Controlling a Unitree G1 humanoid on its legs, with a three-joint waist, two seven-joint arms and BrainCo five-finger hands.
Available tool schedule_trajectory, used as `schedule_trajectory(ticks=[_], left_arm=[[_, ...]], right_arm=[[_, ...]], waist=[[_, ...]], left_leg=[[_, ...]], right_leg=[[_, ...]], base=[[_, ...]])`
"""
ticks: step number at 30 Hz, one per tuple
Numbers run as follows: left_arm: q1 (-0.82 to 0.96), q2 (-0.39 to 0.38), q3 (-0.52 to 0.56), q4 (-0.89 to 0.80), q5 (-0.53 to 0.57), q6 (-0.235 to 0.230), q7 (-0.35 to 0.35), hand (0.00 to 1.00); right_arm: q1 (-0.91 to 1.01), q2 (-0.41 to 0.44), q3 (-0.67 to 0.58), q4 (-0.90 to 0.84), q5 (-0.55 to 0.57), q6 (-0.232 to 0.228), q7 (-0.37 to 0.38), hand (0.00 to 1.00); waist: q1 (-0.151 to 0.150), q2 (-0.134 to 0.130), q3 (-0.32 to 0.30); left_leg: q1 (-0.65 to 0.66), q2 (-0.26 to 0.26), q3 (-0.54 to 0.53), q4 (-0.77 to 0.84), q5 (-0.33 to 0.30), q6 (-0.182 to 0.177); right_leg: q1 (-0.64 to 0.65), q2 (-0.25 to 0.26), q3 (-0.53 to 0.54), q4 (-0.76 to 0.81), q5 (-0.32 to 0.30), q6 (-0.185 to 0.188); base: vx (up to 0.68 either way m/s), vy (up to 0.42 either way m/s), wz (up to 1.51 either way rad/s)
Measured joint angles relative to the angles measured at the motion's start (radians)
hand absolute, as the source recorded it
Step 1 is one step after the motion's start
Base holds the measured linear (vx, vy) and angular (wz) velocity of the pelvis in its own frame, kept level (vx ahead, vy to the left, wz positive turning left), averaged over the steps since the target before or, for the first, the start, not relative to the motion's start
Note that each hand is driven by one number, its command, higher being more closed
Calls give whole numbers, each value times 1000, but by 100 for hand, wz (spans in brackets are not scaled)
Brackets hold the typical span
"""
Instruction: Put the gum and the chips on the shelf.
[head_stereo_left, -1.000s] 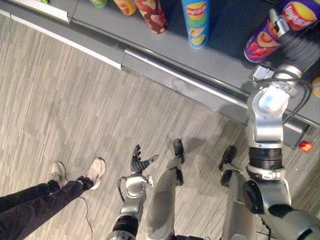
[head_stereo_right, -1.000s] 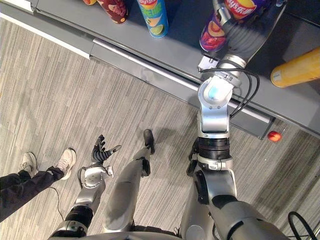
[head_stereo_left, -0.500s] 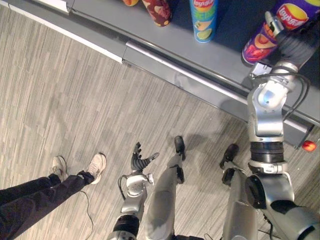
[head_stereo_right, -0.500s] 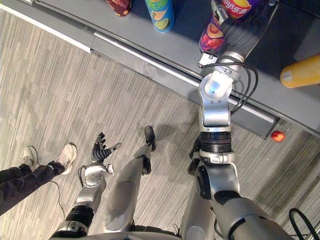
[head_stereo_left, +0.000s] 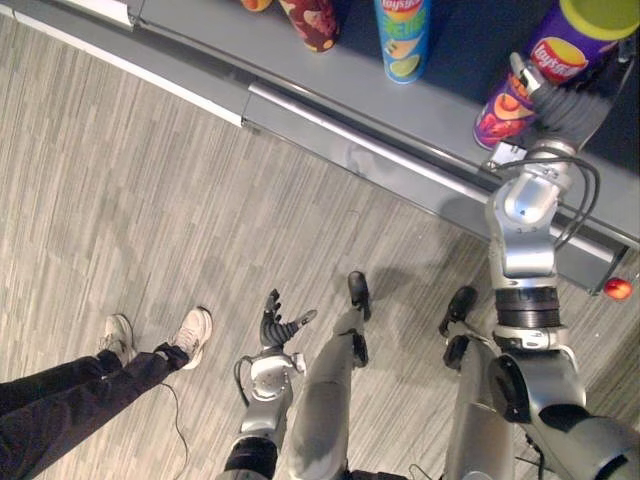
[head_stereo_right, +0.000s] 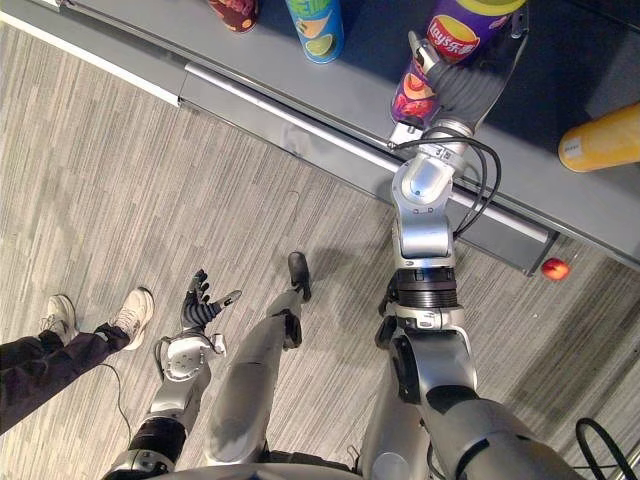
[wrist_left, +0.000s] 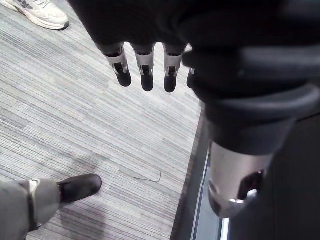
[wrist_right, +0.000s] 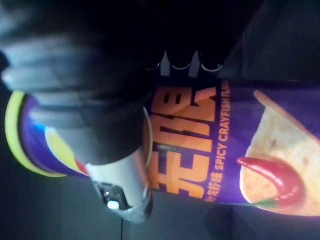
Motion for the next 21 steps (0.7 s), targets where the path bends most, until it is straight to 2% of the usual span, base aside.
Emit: schedule_trajectory(ticks=[5, 21], left_arm=[[0, 0, 0, 0, 0, -2, 0, 0], [1, 0, 0, -13, -1, -11, 0, 0]], right_arm=[[0, 0, 0, 4, 0, 0, 0, 100], [-42, -21, -2, 15, 1, -5, -3, 100]], waist=[[0, -14, 0], [0, -17, 0]], left_leg=[[-1, 1, 2, 0, -1, 0], [-22, 4, 3, 4, 0, 0]], right_leg=[[-1, 2, 0, -7, 0, 0], [-22, 4, 1, -1, 0, 0]], base=[[14, -42, -1], [20, -41, 0]])
